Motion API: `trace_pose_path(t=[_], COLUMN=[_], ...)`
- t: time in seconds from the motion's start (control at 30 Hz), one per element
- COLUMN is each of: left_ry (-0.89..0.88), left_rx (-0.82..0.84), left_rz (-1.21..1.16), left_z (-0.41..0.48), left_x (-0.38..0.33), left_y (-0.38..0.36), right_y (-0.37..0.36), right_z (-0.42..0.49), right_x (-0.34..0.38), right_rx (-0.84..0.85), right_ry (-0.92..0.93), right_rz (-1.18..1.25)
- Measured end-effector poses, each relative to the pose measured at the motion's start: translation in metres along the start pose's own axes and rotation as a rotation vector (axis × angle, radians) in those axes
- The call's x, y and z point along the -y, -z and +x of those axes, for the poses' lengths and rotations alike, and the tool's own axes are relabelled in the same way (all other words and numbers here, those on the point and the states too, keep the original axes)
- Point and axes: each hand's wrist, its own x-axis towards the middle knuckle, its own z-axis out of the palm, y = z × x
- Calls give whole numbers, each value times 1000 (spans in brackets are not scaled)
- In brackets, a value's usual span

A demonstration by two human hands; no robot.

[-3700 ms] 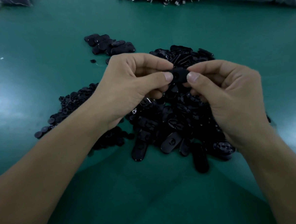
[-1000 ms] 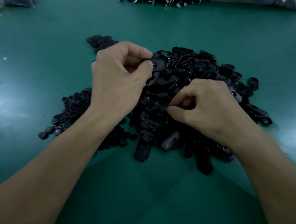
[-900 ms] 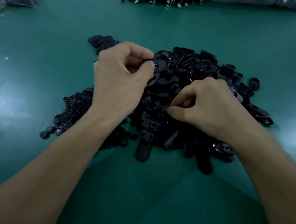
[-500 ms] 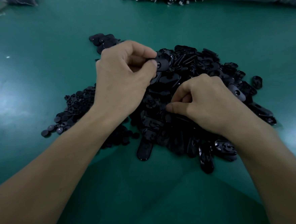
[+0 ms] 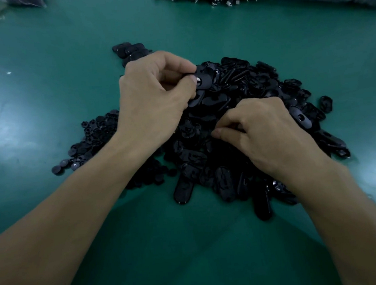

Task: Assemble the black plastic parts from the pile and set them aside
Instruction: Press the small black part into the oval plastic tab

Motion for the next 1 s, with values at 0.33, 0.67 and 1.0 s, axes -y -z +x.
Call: trace_pose_path(t=[0.33, 0.67, 1.0], left_ry=[12, 6, 1], left_rx=[3, 17, 24], left_rz=[-1, -13, -30], left_z=[-1, -1, 0], left_x=[0, 1, 1], left_y=[1, 0, 0], right_y=[-7, -3, -11], right_z=[-1, -2, -5], right_x=[-7, -12, -16], right_rx=[-40, 37, -111], right_ry=[-31, -83, 7], right_rz=[66, 244, 160])
